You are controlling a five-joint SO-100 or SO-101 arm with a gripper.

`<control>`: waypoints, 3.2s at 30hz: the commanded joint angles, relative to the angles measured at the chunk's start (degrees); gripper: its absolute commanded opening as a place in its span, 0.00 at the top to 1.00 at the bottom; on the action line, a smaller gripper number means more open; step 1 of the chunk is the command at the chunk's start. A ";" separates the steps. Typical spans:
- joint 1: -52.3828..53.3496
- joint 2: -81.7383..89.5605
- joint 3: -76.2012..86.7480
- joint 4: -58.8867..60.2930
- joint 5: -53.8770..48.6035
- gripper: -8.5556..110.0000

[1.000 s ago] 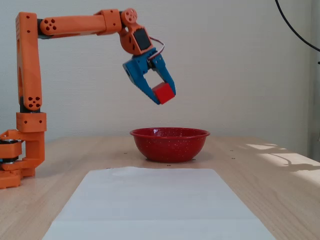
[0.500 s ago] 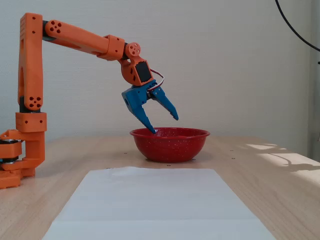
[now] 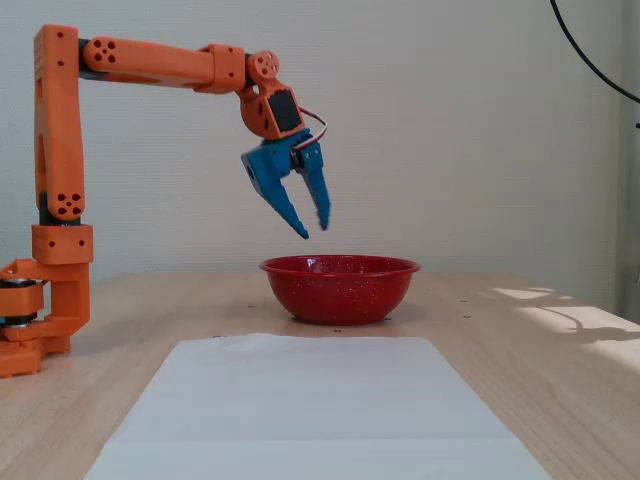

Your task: Grasp the red cube and put it in the red bowl

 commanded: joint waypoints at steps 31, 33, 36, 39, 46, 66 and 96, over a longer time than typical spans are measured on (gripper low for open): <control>-30.15 67.85 42.80 8.44 8.79 0.92; -30.94 70.93 47.99 4.31 8.53 0.92; -31.46 75.67 56.60 -3.43 8.53 0.92; -31.64 79.72 65.21 -12.22 8.09 0.92; -30.94 87.01 84.11 -35.07 7.03 0.93; -31.73 96.15 97.21 -18.19 6.33 0.92; -31.90 96.06 97.21 -13.54 6.33 0.92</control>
